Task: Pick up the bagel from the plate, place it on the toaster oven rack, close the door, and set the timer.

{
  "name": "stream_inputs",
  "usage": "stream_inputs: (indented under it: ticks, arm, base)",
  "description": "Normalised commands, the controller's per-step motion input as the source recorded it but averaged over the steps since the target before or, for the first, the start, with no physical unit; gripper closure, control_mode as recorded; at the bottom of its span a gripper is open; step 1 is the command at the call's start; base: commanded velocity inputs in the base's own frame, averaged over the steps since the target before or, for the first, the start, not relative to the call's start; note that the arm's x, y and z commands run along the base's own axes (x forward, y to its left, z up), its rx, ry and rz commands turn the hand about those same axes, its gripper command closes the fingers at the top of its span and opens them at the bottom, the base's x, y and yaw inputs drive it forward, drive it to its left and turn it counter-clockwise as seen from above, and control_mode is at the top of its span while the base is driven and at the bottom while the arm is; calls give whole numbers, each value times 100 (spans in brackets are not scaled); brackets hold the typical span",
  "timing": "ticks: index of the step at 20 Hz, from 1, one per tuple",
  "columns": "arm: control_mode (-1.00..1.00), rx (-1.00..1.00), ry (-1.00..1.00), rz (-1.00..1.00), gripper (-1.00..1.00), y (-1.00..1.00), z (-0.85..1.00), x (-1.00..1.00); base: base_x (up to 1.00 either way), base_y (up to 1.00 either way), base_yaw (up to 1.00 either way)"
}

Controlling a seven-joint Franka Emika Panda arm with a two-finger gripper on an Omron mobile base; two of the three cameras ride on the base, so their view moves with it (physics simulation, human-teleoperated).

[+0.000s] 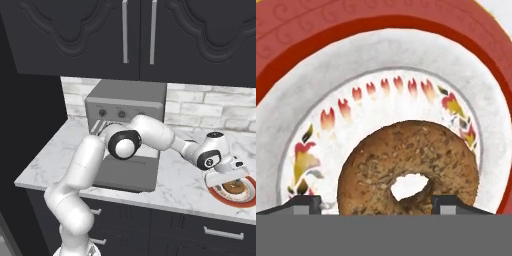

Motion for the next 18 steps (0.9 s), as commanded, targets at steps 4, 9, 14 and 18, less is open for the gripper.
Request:
stream_inputs:
  ticks: [4,9,14,18]
  arm:
    - [-100,5,8,0,100,0,-22,0]
    - [-100,10,0,0,100,0,1,-26]
    - [-100,11,-11,0,100,6,28,-57]
    - [-100,5,-25,0,100,31,58,-58]
  base:
    - [0,0,0]
    - [0,0,0]
    - [0,0,0]
    - [0,0,0]
